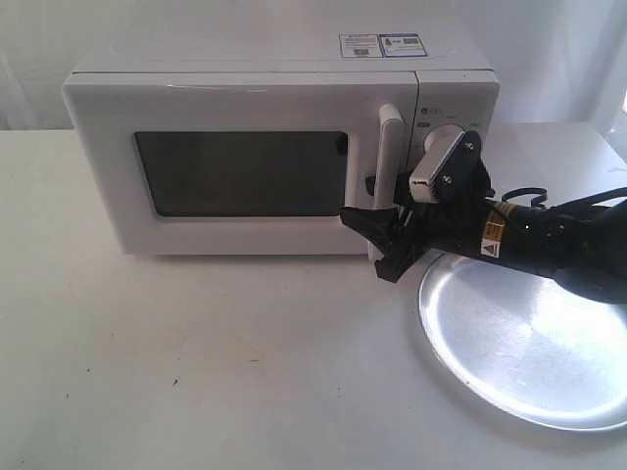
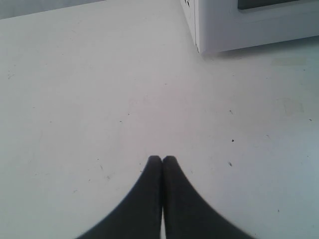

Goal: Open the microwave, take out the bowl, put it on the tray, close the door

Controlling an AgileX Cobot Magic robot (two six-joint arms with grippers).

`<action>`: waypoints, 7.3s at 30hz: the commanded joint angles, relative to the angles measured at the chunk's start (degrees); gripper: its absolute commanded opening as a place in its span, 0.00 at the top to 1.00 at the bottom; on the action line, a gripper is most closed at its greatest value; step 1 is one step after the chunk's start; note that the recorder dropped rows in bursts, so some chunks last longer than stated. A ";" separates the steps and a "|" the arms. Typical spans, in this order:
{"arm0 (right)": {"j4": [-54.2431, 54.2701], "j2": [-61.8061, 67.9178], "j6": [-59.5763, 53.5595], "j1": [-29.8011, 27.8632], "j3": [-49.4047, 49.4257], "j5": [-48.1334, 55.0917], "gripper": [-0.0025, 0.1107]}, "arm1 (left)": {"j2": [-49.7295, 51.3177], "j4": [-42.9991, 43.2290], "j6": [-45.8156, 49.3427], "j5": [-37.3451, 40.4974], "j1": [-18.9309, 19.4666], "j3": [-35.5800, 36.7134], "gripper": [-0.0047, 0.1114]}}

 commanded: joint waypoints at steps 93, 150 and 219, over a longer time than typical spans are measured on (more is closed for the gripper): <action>-25.71 -42.83 40.79 2.30 4.73 20.96 0.77 | -0.12 -0.42 -0.20 0.08 -0.24 -0.14 0.96; -44.50 0.33 48.92 25.57 -26.09 12.31 0.98 | -0.12 -0.42 -0.20 0.08 -0.24 -0.14 0.96; 34.66 -6.47 -50.10 53.78 -35.72 24.56 0.98 | -0.12 -0.42 -0.20 0.08 -0.24 -0.14 0.96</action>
